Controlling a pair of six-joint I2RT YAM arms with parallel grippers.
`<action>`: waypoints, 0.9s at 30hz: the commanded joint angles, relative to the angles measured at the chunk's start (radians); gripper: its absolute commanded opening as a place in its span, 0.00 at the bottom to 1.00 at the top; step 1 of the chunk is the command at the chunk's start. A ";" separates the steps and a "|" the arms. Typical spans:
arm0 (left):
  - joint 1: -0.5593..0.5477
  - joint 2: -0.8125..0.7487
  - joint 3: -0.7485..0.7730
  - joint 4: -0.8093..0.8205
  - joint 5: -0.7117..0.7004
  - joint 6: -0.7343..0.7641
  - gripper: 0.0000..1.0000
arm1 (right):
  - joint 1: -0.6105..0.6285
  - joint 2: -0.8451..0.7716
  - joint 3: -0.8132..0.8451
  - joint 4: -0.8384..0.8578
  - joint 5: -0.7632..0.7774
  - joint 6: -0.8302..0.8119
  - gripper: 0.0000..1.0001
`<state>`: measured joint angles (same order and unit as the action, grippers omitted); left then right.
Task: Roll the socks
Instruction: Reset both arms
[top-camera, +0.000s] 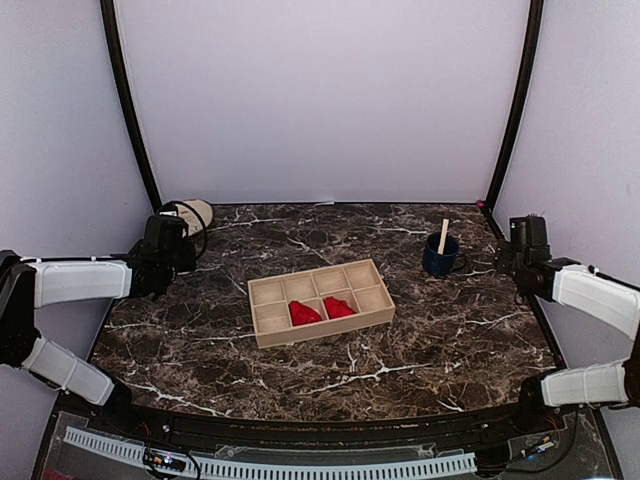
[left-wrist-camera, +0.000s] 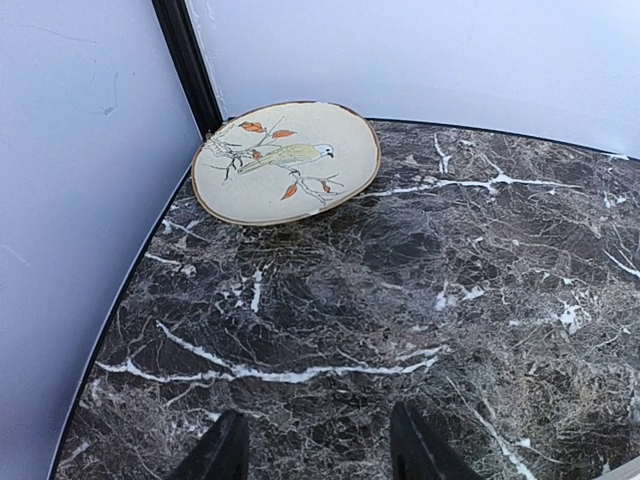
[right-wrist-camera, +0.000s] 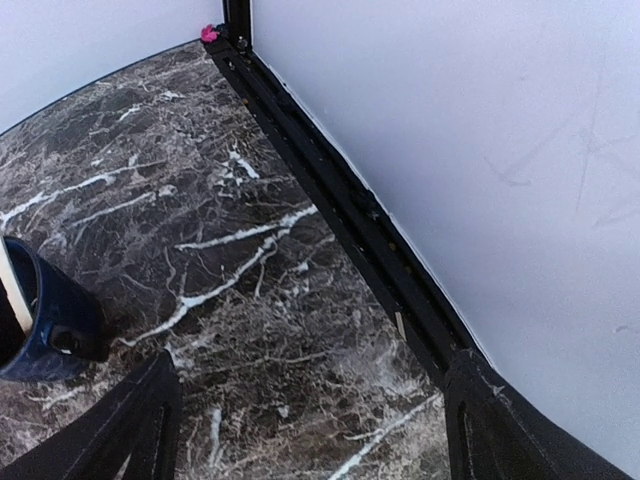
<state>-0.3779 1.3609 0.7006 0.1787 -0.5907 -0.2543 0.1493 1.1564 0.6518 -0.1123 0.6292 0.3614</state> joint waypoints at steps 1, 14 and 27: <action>0.008 -0.023 -0.041 0.108 0.019 0.049 0.51 | -0.004 -0.099 -0.055 0.077 0.021 0.011 0.85; 0.011 -0.056 -0.072 0.189 0.056 0.070 0.50 | -0.006 -0.084 -0.025 -0.060 -0.012 0.173 0.99; 0.011 -0.043 -0.071 0.188 0.047 0.054 0.50 | -0.005 -0.064 -0.035 -0.042 0.007 0.158 0.99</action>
<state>-0.3748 1.3312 0.6388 0.3508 -0.5385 -0.1947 0.1490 1.0801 0.6075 -0.1867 0.6220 0.5144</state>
